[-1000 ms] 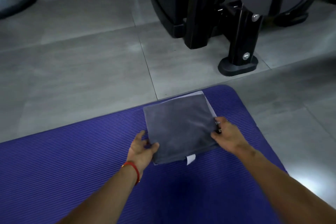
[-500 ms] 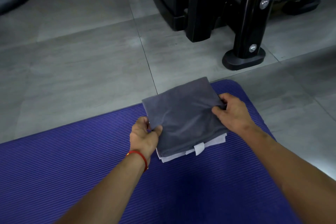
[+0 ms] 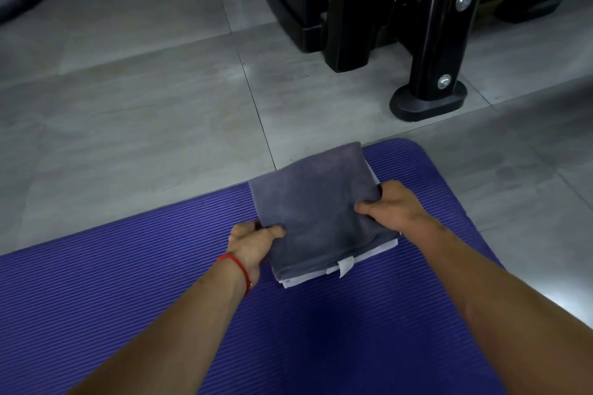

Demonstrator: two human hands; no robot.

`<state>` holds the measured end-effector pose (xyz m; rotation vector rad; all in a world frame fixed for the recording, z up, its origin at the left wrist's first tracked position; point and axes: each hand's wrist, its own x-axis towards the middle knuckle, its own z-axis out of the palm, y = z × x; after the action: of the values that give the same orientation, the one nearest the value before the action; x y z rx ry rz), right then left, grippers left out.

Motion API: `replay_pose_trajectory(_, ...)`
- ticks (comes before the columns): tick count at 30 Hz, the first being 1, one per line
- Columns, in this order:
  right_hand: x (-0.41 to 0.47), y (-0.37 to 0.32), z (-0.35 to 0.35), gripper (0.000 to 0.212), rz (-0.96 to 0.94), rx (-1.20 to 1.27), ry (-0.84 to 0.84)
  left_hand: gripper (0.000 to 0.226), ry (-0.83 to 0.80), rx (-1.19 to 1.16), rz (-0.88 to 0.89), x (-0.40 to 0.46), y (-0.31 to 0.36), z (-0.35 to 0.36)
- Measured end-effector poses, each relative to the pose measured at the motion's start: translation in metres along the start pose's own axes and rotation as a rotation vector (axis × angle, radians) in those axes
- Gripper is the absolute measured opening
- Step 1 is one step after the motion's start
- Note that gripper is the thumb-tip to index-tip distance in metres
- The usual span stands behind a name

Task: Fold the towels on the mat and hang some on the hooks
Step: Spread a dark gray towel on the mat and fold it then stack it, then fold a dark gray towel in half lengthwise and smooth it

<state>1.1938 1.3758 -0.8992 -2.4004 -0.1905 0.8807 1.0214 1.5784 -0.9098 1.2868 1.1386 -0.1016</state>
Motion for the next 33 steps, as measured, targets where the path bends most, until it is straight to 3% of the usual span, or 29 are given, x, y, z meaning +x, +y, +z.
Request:
replay_pose_trajectory(8, -0.001, -0.01, -0.039, 0.03, -0.094, 0.1, 0.165, 0.026, -0.069, -0.108, 0.123, -0.012, 0.027, 0.013)
replay_pose_trajectory(12, 0.0, -0.006, -0.029, 0.071, 0.013, -0.156, 0.147, 0.041, 0.007, 0.007, 0.132, -0.003, 0.015, 0.018)
replay_pose_trajectory(15, -0.036, -0.01, 0.01, 0.065, -0.237, -0.307, 0.446, 0.044, 0.106, 0.29, 0.291, -0.016, -0.018, -0.016)
replay_pose_trajectory(17, -0.077, -0.016, 0.055, 0.05, -0.496, -0.283, 0.525, 0.043, 0.117, 0.414, 0.428, -0.034, -0.056, -0.06)
replay_pose_trajectory(20, -0.141, -0.026, 0.155, 0.047, -0.773, -0.274, 0.286, 0.061, 0.123, 0.825, 0.52, -0.07, -0.138, -0.148)
replay_pose_trajectory(24, -0.221, -0.037, 0.305, 0.079, -0.778, -0.523, -0.163, 0.121, 0.137, 1.193, 0.202, -0.12, -0.235, -0.262)
replay_pose_trajectory(26, -0.258, -0.047, 0.353, 0.105, -0.717, -0.664, -0.351, 0.127, 0.08, 1.282, 0.088, -0.145, -0.253, -0.297)
replay_pose_trajectory(29, -0.283, -0.05, 0.387, 0.121, -0.666, -0.823, -0.422, 0.124, -0.045, 1.406, 0.006, -0.166, -0.266, -0.317)
replay_pose_trajectory(33, -0.286, -0.058, 0.393, 0.126, -0.603, -0.993, -0.433, 0.126, -0.055, 1.435, 0.023, -0.166, -0.267, -0.315)
